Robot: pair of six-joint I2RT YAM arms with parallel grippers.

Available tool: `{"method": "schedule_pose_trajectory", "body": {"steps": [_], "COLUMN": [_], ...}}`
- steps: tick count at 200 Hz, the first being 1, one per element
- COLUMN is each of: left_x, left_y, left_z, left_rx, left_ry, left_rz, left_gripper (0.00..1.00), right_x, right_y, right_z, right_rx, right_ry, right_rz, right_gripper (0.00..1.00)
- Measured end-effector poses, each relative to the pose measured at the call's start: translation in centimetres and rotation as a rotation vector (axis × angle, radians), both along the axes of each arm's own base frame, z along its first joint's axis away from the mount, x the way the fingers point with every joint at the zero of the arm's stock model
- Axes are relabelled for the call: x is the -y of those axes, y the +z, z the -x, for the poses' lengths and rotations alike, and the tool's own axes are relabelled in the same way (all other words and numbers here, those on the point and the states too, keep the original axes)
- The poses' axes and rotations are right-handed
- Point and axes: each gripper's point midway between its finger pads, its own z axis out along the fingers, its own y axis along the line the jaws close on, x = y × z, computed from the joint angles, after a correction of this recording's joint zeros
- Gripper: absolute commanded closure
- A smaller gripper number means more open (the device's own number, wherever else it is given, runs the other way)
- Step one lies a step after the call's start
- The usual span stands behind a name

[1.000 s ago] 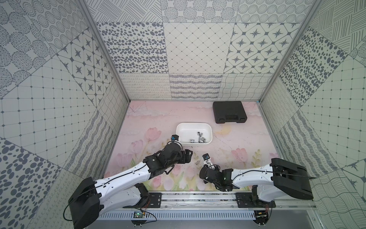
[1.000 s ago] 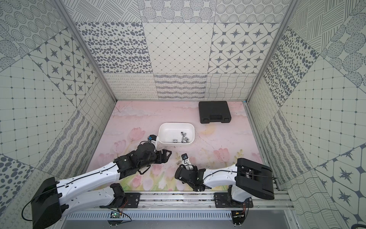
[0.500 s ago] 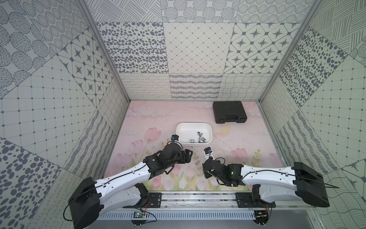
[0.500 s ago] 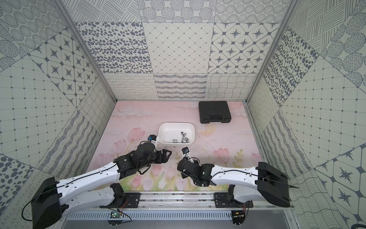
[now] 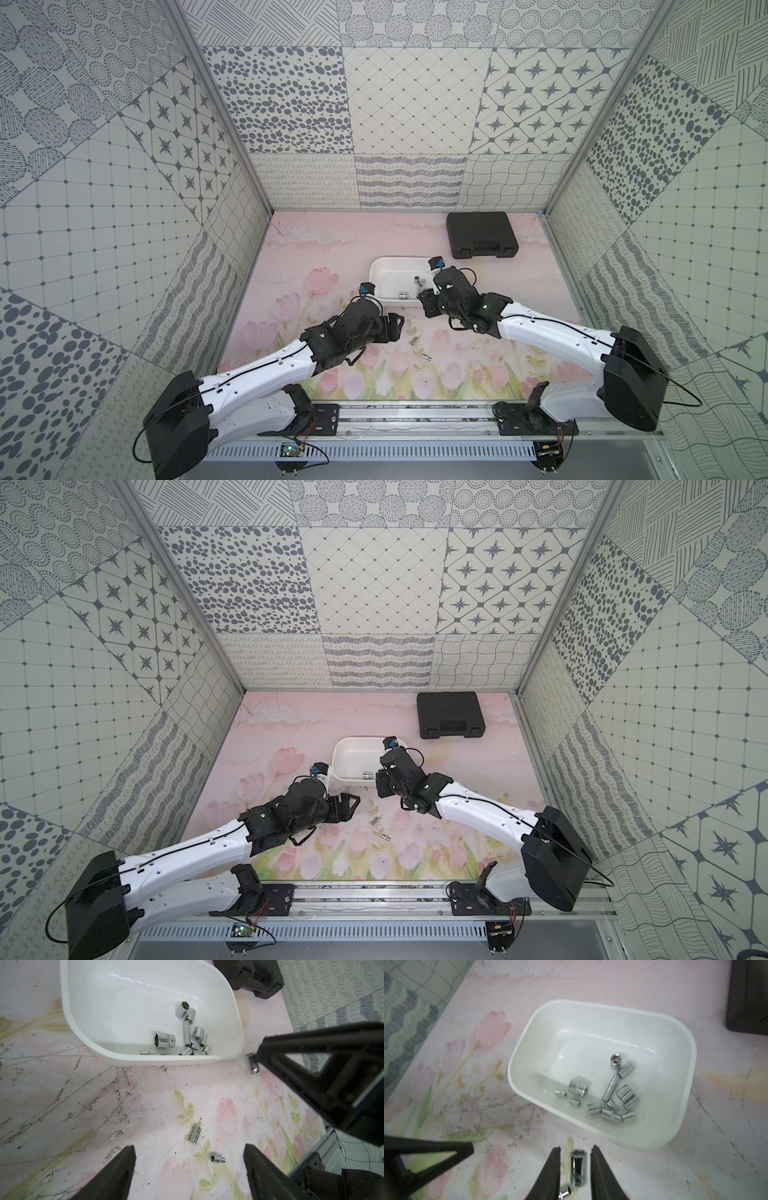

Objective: Put the socket on the desktop into the storage box
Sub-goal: Pick up the socket head from the center of the board.

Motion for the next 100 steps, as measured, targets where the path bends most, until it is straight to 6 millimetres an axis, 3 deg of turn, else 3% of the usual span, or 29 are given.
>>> {"method": "schedule_pose_trajectory", "body": {"steps": [36, 51, 73, 100], "left_x": [0.0, 0.0, 0.0, -0.1], "left_y": [0.0, 0.0, 0.0, -0.3], "left_z": [0.0, 0.0, 0.0, 0.0], "left_rx": [0.000, 0.000, 0.000, -0.002], "left_ry": [0.000, 0.000, 0.001, 0.006], "left_rz": [0.000, 0.000, -0.001, -0.010], "left_gripper": [0.14, 0.14, 0.13, 0.14], "right_x": [1.7, 1.9, 2.7, 3.4], "right_y": [-3.2, -4.6, -7.2, -10.5], "right_z": [8.3, 11.0, 13.1, 13.7], "right_rx": [-0.036, -0.053, -0.076, -0.109], "right_ry": [0.146, 0.194, 0.218, 0.204], "right_rz": [0.026, 0.033, 0.076, 0.173], "right_gripper": [0.45, 0.43, 0.43, 0.43]}}
